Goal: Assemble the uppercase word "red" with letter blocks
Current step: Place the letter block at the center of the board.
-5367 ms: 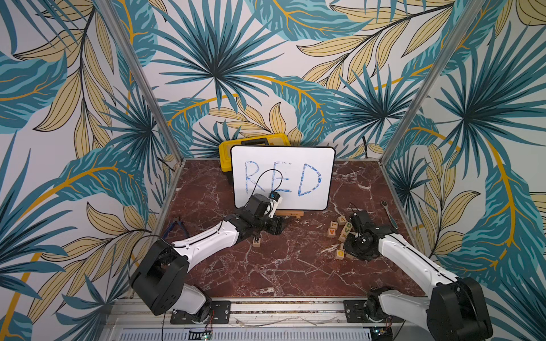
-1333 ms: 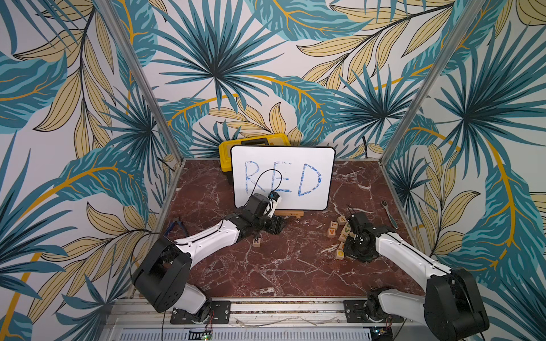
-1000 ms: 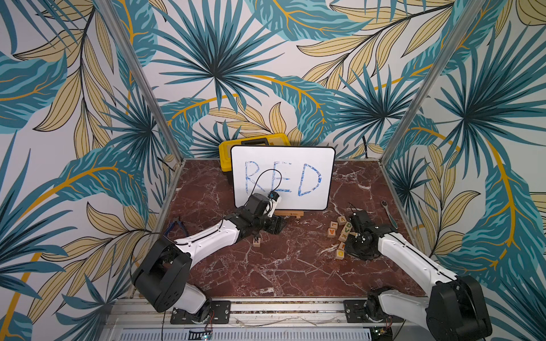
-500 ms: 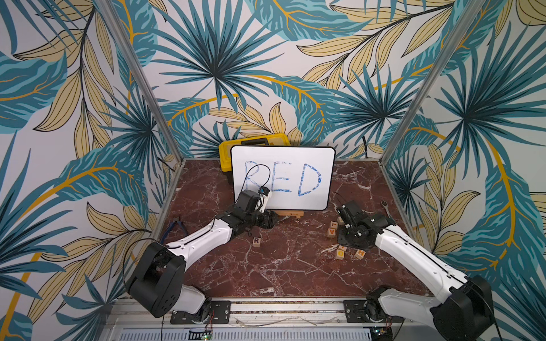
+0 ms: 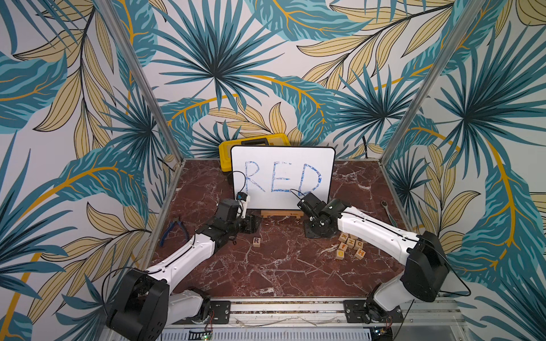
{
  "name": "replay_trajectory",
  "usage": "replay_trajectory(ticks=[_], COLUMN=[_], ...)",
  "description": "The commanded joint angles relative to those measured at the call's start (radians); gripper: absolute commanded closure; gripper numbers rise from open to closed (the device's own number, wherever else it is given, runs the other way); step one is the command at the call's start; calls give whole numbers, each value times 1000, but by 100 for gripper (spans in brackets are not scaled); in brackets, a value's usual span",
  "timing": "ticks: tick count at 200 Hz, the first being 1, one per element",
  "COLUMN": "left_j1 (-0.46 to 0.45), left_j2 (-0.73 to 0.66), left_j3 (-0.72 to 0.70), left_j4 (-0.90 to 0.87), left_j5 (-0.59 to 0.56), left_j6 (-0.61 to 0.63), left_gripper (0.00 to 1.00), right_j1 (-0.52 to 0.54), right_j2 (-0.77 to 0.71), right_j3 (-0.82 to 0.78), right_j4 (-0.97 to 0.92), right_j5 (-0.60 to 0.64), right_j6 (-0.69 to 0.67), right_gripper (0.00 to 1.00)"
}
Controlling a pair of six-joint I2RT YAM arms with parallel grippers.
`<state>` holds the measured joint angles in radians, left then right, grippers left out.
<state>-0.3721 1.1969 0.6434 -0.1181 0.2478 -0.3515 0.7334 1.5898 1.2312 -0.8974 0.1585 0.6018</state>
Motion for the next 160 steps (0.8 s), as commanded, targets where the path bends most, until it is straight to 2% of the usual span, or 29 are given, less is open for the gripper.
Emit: replay_trajectory(ticks=[1,58,96,160], left_j1=[34,99,106,111], left_j2=[-55,-89,-128,-141], left_j3=[-56,-82,-108,-120], left_j4=[35,78,81,80], left_j5=[-43,-77,-124,-134], left_j6=[-28,-39,-49,-52], left_gripper=[37,37,37,37], right_j1=[46,187,198,235], right_j2=[49,238,331,382], right_j3=[18,185,260,309], right_j4=[58,90,57,-24], right_j5=[-54,-64,-48,0], right_j6=[47,143,211,323], right_gripper=[70,71,71,71])
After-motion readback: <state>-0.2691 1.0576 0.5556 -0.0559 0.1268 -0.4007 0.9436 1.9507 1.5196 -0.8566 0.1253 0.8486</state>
